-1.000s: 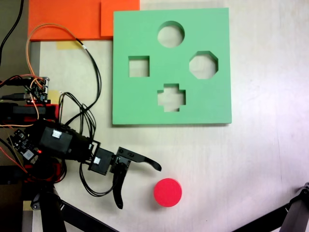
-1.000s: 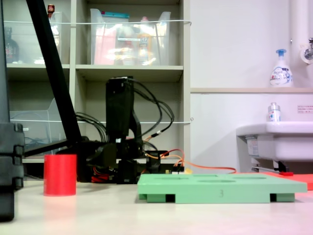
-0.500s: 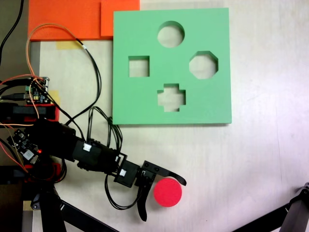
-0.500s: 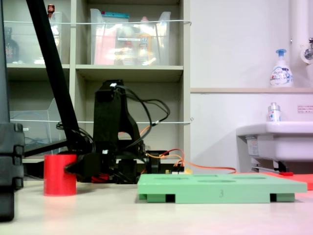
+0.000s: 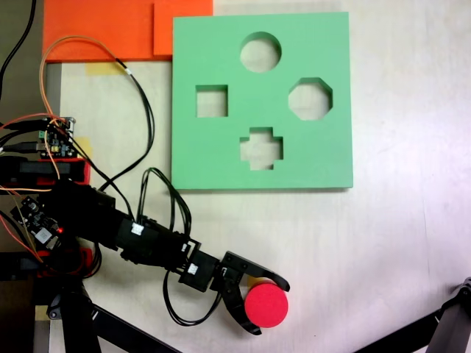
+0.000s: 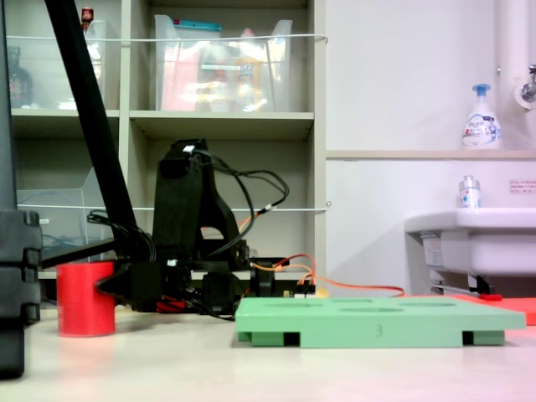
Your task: Put the cylinder block into the corresponding hole
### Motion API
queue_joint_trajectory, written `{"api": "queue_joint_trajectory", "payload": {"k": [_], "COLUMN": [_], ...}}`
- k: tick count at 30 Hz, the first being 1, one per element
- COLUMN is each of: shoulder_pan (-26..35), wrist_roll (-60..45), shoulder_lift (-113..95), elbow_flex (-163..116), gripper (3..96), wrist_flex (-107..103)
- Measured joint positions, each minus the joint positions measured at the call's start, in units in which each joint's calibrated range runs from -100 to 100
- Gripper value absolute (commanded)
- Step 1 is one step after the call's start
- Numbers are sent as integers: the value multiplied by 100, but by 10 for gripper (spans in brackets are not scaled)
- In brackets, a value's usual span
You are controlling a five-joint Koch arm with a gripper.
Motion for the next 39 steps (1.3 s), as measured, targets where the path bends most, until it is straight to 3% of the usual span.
{"api": "queue_joint_trajectory", "payload": {"k": [5,12,14,16,21,25,29,34,39], "shoulder_pan": [0,5,34,54,269,586,1055,1880,2637], "wrist_roll": [44,103,103,103,103,107,83,-176,-283], "shoulder_lift": [0,-109,-397,-985,-3502,-5527,-6265,-6033,-4295], "elbow_flex": [0,-10,-78,-235,-274,421,1656,2822,3106], "gripper": [385,381,305,252,252,252,252,252,253], "wrist_flex": [0,0,0,0,-1077,-2907,-4268,-5316,-5355]}}
